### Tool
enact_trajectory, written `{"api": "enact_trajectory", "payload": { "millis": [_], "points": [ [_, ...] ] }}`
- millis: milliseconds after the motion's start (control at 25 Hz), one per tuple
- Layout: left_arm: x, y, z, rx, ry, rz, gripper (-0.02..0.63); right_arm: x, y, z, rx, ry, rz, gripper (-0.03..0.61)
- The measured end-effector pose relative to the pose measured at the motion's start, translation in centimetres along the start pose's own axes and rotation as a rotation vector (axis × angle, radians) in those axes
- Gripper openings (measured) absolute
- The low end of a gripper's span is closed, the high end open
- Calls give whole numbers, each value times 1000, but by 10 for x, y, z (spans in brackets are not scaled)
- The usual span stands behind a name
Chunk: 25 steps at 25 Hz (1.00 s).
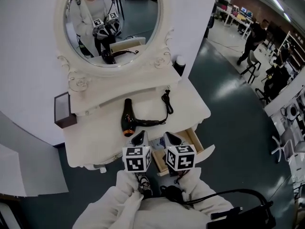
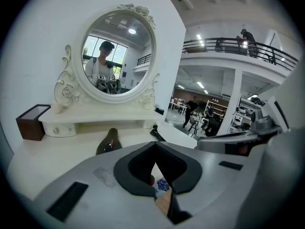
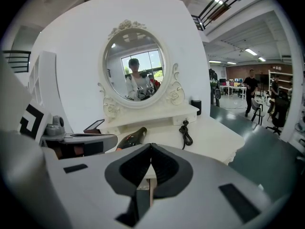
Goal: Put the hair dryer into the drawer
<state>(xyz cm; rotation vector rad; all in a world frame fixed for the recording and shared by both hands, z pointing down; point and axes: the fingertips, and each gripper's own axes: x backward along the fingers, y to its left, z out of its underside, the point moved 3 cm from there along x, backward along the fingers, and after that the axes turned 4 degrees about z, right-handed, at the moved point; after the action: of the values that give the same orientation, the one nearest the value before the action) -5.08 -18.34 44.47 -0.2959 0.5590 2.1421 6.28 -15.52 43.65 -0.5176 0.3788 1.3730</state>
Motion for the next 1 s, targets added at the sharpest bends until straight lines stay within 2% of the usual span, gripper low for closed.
{"api": "enact_trajectory", "payload": {
  "millis": [360,720,1000],
  "points": [
    [-18,8,7,47,35,-47,-5,-28,-17,5,16,66,-26,61],
    [-21,10,7,48,38,-113,-5,-40,-20,-4,47,82,-117,61],
    [-14,29,20,104,39,-205,-5,-58,-24,-4,66,114,-161,61]
  ]
}}
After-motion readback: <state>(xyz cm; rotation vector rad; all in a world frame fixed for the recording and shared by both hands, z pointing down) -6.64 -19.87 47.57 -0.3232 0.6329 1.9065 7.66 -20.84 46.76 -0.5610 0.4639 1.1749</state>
